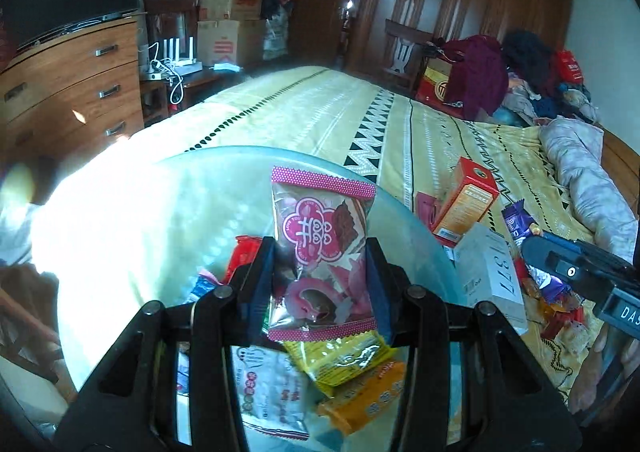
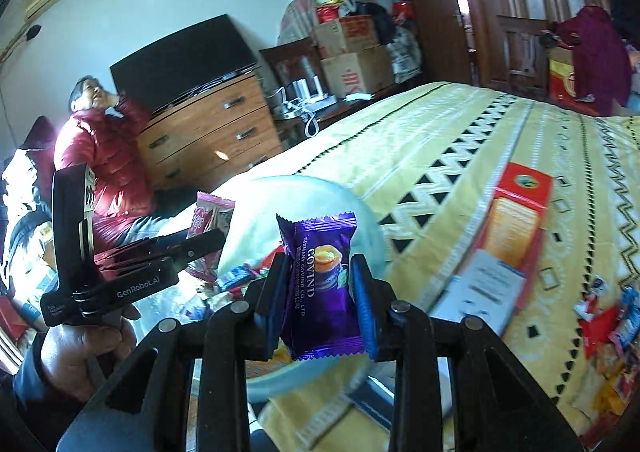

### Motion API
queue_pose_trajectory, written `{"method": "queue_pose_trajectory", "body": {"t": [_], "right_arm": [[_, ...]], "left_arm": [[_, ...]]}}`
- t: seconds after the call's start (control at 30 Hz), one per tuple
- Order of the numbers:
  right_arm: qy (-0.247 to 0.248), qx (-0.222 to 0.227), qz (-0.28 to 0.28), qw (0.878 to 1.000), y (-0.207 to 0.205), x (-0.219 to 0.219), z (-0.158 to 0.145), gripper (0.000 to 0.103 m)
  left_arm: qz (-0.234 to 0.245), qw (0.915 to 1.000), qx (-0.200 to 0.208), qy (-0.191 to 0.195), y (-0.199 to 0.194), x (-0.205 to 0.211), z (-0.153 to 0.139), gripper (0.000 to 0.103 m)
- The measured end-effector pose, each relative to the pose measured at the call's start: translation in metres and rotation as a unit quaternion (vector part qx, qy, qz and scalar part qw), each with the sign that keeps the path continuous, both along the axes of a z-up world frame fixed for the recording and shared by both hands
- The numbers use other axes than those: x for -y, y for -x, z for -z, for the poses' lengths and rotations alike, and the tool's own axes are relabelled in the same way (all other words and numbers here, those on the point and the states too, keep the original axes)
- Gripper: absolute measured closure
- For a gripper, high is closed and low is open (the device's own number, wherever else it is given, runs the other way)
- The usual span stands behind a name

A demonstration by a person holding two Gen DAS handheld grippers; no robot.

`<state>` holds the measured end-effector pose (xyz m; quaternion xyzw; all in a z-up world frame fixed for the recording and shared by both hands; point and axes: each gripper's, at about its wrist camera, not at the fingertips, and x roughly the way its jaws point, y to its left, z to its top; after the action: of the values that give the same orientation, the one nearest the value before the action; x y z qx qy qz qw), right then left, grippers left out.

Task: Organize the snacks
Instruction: 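Carry both packets over the clear bowl and open both grippers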

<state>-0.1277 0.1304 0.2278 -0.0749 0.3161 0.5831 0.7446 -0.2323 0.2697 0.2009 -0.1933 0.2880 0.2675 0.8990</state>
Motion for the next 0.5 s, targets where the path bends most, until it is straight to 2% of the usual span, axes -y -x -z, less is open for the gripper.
{"method": "queue_pose_trajectory", "body": {"t": [0.2, 0.5], "right_arm": [[0.019, -0.01, -0.024, 0.999, 0.023, -0.037, 0.01, 0.068], [0.033, -0.013, -0.03, 0.999, 0.022, -0.051, 0.017, 0.067]], "left_arm": [[-0.007, 0.9999, -0.006, 0.004, 0.008, -0.013, 0.005, 0.059], [-0.008, 0.9999, -0.009, 0.01, 0.013, -0.018, 0.009, 0.059]]}}
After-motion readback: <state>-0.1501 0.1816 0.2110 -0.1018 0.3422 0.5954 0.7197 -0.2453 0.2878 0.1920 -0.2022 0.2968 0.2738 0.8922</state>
